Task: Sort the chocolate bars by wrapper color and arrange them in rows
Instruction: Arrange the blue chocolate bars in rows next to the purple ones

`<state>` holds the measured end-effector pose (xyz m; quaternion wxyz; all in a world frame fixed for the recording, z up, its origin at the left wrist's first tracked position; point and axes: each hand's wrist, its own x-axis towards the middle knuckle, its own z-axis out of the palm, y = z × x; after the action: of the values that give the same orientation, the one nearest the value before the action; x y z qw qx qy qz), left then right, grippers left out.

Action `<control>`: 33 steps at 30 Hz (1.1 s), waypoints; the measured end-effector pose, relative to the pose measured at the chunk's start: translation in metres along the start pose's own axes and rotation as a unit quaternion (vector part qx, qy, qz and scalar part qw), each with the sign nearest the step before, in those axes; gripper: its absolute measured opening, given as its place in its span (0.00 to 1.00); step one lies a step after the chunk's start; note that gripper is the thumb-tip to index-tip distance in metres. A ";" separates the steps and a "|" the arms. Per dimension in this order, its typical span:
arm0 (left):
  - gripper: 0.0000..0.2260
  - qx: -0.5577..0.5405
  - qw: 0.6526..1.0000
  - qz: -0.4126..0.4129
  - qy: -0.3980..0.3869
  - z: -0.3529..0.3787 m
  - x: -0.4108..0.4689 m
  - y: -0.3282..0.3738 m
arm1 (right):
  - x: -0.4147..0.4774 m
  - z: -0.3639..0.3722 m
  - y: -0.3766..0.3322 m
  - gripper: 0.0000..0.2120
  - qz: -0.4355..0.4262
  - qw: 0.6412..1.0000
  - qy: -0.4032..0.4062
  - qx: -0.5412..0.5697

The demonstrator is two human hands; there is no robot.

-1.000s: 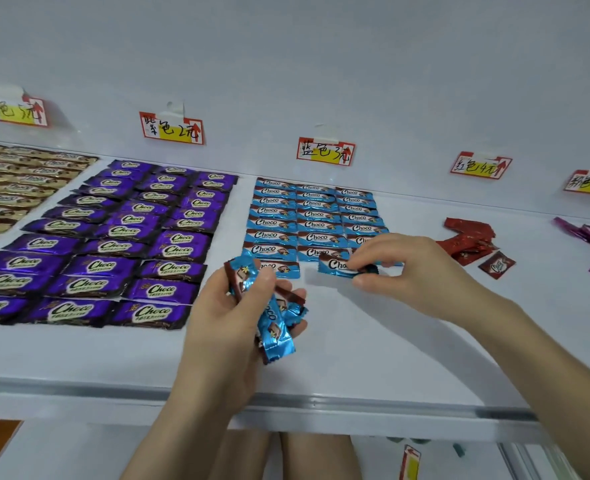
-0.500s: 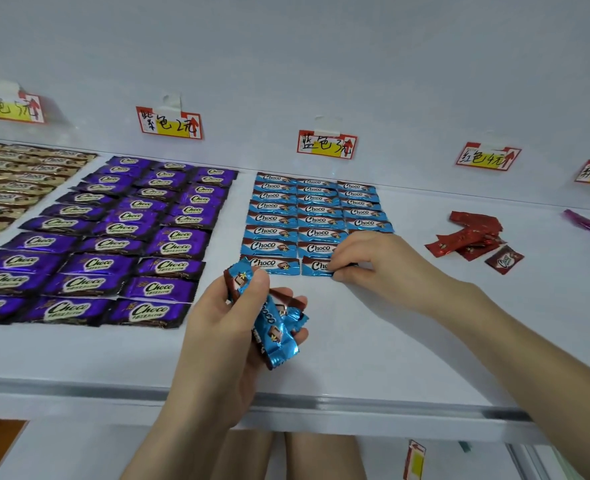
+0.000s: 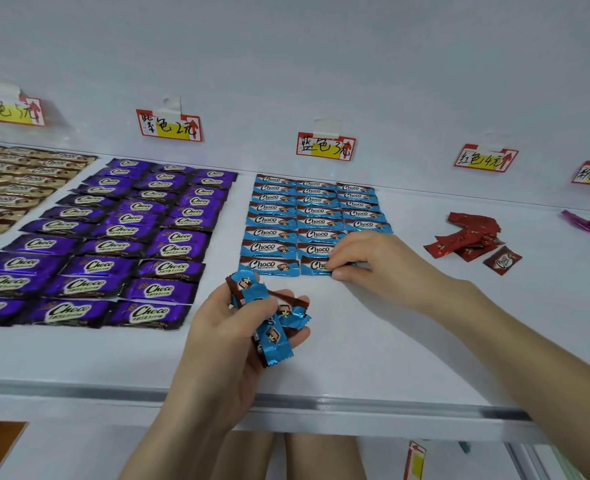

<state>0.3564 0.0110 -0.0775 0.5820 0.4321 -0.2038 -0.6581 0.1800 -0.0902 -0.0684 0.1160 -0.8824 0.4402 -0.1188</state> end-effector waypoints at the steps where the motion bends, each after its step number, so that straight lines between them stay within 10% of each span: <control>1: 0.09 0.002 1.000 0.005 0.000 0.000 0.000 -0.001 | 0.000 0.000 -0.001 0.09 0.000 1.000 -0.001 0.000; 12: 0.19 0.109 0.987 0.108 -0.050 0.013 -0.003 -0.007 | -0.019 -0.022 -0.053 0.04 0.060 0.931 0.050 0.356; 28: 0.13 0.020 0.992 -0.049 -0.110 0.020 -0.009 -0.003 | -0.042 -0.025 -0.032 0.06 0.015 0.876 0.113 0.469; 33: 0.10 0.068 0.994 0.013 -0.086 0.024 -0.007 -0.008 | -0.062 -0.029 -0.016 0.09 0.020 0.889 0.084 0.449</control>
<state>0.3316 0.0133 -0.0684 0.5399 0.4098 -0.3027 -0.6700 0.1476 -0.0339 -0.0430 0.4650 -0.7136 0.3655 -0.3754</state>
